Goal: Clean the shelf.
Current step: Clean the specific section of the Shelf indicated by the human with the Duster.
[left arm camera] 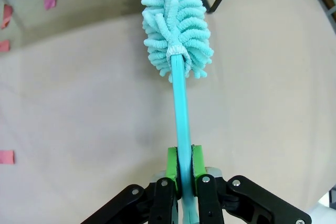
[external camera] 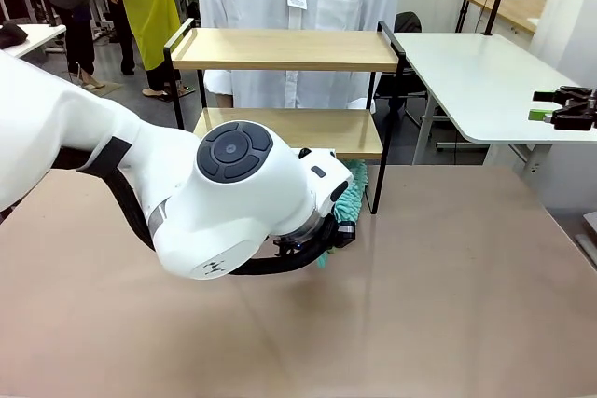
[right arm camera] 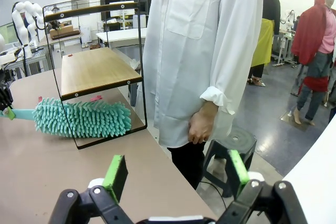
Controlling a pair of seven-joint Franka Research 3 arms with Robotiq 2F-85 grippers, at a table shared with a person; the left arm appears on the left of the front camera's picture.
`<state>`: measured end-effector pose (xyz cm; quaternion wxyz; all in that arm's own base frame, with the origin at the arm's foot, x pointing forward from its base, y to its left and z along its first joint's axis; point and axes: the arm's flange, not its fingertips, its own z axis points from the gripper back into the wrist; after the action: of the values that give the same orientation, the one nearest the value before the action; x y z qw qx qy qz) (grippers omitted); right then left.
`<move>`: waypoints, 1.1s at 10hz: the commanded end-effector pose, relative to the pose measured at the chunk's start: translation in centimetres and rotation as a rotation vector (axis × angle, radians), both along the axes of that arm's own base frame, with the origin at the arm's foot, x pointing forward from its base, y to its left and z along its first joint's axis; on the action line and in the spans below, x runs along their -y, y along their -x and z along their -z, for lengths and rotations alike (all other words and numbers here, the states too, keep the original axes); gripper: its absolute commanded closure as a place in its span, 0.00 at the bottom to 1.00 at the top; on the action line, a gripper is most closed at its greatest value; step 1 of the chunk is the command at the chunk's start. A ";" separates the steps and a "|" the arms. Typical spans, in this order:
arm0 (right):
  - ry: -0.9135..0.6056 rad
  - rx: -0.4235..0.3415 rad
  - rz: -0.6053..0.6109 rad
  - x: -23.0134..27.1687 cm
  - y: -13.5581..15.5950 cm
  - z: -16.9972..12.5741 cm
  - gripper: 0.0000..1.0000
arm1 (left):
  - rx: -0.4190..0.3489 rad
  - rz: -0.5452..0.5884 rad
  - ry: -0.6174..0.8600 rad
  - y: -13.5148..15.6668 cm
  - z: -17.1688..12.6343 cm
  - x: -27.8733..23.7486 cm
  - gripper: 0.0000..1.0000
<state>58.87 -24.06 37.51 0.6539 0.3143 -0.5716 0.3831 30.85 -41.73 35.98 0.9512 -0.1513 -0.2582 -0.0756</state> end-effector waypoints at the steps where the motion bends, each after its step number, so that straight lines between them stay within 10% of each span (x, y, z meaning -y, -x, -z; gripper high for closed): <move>1: 0.006 0.005 0.001 -0.2 -0.1 -0.4 0.00 | 0.018 -0.021 -0.041 -0.8 1.1 -0.1 0.87; 11: 0.006 0.005 0.001 -0.2 -0.1 -0.4 0.00 | 0.071 -0.352 -0.197 -1.4 -0.8 -12.6 0.87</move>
<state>58.87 -24.06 37.51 0.6539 0.3143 -0.5716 0.3831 34.76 -31.71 34.01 0.9536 -0.0285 -0.2976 0.0341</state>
